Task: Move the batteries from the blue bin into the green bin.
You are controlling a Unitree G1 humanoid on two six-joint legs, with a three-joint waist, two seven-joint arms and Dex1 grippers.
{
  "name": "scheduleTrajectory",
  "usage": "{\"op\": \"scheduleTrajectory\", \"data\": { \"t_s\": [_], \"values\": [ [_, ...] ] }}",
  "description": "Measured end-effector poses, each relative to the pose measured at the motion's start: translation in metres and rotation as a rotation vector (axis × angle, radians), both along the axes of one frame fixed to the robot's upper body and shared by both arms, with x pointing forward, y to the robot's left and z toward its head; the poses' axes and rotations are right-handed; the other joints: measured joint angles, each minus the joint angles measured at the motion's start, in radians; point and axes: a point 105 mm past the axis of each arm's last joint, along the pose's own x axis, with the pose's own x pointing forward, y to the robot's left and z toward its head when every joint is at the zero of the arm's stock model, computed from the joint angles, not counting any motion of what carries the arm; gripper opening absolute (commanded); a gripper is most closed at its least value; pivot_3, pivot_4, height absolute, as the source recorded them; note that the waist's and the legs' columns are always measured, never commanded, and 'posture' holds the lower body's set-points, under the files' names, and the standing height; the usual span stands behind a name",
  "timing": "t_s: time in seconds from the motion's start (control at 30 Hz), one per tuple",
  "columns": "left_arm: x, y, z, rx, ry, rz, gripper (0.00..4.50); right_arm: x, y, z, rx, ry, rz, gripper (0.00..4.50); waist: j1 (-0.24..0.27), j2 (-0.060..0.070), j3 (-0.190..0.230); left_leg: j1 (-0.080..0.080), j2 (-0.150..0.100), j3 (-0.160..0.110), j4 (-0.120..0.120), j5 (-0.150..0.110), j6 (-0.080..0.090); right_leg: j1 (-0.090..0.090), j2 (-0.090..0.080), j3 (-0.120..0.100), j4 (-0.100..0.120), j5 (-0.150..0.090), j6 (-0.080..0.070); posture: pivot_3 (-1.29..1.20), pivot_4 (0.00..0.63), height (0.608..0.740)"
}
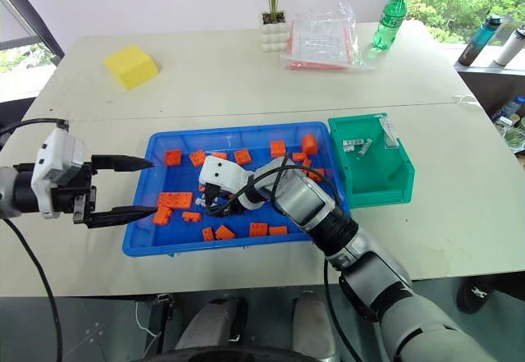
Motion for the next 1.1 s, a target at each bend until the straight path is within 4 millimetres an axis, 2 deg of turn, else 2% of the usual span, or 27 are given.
{"op": "scheduleTrajectory", "data": {
  "t_s": [0.03,0.2,0.27,0.33,0.4,0.5,0.6,0.67,0.77,0.9,0.97,1.07,1.1],
  "values": [
    [0.0,0.0,0.0,0.0,0.001,-0.001,4.5,0.0,0.001,0.0,0.001,0.001,0.001,0.29,0.0,0.0,0.0,0.0,0.0,0.0,0.0,0.0,0.0,0.0,0.0,0.0,0.0,0.0,0.0,0.0,0.15,0.726],
    [0.002,0.002,0.0,-0.009,0.003,0.006,4.5,0.0,-0.002,0.002,0.006,0.026,-0.007,0.29,0.002,0.0,0.0,0.0,0.0,0.0,0.0,0.0,0.0,0.0,0.0,0.0,0.0,0.0,0.0,0.0,0.15,0.726],
    [0.004,-0.001,0.002,-0.022,-0.013,0.001,4.5,0.0,-0.01,0.009,0.025,0.053,-0.024,0.29,0.003,0.0,0.0,0.0,-0.001,0.0,0.001,0.0,0.0,0.001,0.0,0.0,0.0,0.0,0.0,0.0,0.15,0.726],
    [0.005,-0.003,0.001,-0.038,-0.014,0.002,4.5,0.004,-0.02,0.025,0.065,0.065,-0.057,0.29,0.003,0.0,0.0,0.0,-0.001,0.0,0.001,0.0,0.0,0.001,-0.001,0.0,0.0,0.0,0.0,0.0,0.15,0.726],
    [0.006,-0.006,-0.002,-0.062,-0.007,0.004,4.5,0.011,-0.038,0.053,0.133,0.063,-0.121,0.29,0.004,0.0,0.0,0.0,-0.001,0.0,0.0,0.0,0.0,0.001,-0.001,0.0,0.0,0.0,0.0,0.0,0.15,0.726],
    [0.01,-0.011,-0.008,-0.119,-0.007,0.031,4.5,0.023,-0.09,0.102,0.224,0.012,-0.275,0.29,0.012,0.0,0.0,0.0,-0.001,0.0,0.0,0.0,0.0,0.002,-0.001,0.0,-0.001,0.0,0.0,0.0,0.15,0.726],
    [0.013,-0.012,-0.016,-0.154,-0.012,0.07,4.5,0.032,-0.155,0.13,0.244,-0.053,-0.491,0.29,0.022,0.0,0.0,0.0,-0.001,0.001,0.0,0.0,0.001,0.001,-0.002,0.0,-0.001,0.0,0.0,0.0,0.15,0.726],
    [0.014,-0.012,-0.022,-0.168,-0.013,0.098,4.5,0.032,-0.198,0.132,0.216,-0.079,-0.635,0.29,0.028,0.0,0.0,0.0,-0.001,0.002,0.0,0.0,0.001,0.001,-0.002,0.0,-0.001,0.0,0.0,0.0,0.15,0.726],
    [0.017,-0.013,-0.027,-0.191,-0.022,0.13,4.5,0.025,-0.239,0.123,0.193,-0.06,-0.789,0.29,0.029,0.0,0.0,0.0,-0.001,0.005,0.0,0.0,0.001,0.001,-0.003,0.001,-0.002,0.0,0.0,0.0,0.15,0.726],
    [0.019,-0.017,-0.03,-0.215,-0.028,0.14,4.5,0.02,-0.263,0.109,0.162,-0.048,-0.884,0.29,0.028,0.0,0.0,0.0,0.0,0.007,0.0,0.0,0.001,0.001,-0.002,0.001,-0.002,0.0,0.0,0.0,0.15,0.726],
    [0.02,-0.02,-0.031,-0.219,-0.028,0.141,4.5,0.019,-0.268,0.099,0.144,-0.048,-0.909,1.17,0.028,0.0,0.0,0.0,0.0,0.007,0.0,0.0,0.001,0.001,-0.002,0.002,-0.002,0.0,0.0,0.0,0.15,0.726],
    [0.023,-0.025,-0.031,-0.237,-0.024,0.147,4.5,0.019,-0.273,0.092,0.127,-0.062,-0.93,2.24,0.03,0.0,0.0,0.0,0.0,0.007,0.001,0.0,0.001,0.001,-0.002,0.002,-0.002,0.0,0.0,0.0,0.15,0.726],
    [0.024,-0.026,-0.029,-0.241,-0.026,0.153,4.5,0.02,-0.276,0.091,0.116,-0.083,-0.933,2.8,0.031,0.0,0.0,0.0,0.0,0.007,0.001,0.0,0.001,0.001,-0.002,0.002,-0.002,0.0,0.0,0.0,0.15,0.726]
  ]
}}
